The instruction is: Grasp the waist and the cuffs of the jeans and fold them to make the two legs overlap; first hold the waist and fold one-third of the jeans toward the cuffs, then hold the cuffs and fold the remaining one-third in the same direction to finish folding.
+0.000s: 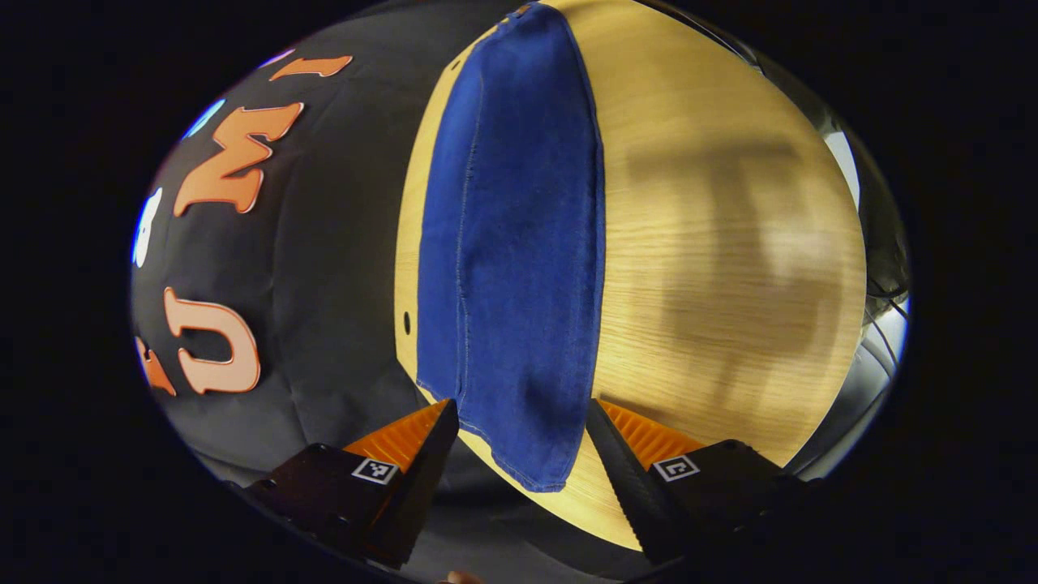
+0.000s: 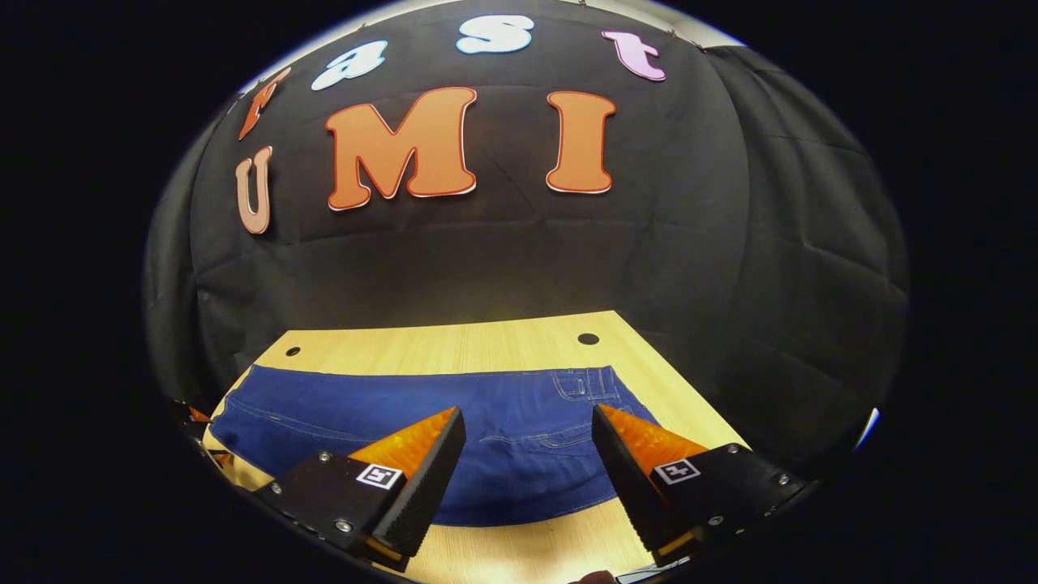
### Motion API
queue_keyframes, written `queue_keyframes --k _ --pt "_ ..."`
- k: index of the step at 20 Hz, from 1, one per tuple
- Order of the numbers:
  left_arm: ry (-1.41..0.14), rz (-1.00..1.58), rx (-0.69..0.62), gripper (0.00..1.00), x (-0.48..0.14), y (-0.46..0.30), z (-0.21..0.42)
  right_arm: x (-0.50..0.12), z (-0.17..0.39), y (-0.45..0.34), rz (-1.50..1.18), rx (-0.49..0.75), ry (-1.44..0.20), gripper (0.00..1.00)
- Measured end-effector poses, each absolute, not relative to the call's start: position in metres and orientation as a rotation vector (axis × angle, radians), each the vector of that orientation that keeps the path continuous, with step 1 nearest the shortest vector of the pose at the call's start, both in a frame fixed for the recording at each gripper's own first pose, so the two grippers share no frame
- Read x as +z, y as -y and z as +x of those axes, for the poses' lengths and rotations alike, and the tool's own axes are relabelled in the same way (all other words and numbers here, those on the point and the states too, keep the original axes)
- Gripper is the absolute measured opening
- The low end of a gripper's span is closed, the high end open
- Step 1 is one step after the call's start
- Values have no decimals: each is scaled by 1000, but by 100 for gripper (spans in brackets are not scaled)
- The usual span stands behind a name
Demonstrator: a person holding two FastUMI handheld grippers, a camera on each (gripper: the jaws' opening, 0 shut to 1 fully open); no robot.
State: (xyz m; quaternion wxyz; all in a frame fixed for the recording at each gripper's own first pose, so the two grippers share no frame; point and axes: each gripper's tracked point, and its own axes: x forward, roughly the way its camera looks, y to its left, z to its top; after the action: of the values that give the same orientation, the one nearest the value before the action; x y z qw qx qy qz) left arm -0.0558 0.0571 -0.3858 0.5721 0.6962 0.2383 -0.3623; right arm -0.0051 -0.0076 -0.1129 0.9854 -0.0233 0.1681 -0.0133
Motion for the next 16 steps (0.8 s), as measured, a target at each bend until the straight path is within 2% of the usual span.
queue_keyframes --k 5,6,7,8,10,12,14,16 --pt "-604 1629 -860 98 -392 -56 -45 -110 -4 10 -42 -39 -334 97" --pt "-604 1630 -848 98 -392 -56 -40 -111 -3 12 -35 -44 -338 100" --pt "-589 1637 -846 98 -394 -53 -34 -111 -2 12 -26 -47 -342 97" --pt "-574 1652 -839 98 -395 -48 -26 -111 0 13 -19 -50 -344 100" --pt "-547 1671 -832 98 -402 -39 -8 -108 1 11 -12 -49 -340 97" --pt "-500 1696 -819 91 -408 -30 11 -105 4 10 -40 -52 -327 97" --pt "-518 1693 -845 83 -423 -26 18 -105 7 9 -90 -43 -319 97" --pt "-527 1663 -863 47 -433 -27 12 -109 11 10 -149 -38 -305 97"
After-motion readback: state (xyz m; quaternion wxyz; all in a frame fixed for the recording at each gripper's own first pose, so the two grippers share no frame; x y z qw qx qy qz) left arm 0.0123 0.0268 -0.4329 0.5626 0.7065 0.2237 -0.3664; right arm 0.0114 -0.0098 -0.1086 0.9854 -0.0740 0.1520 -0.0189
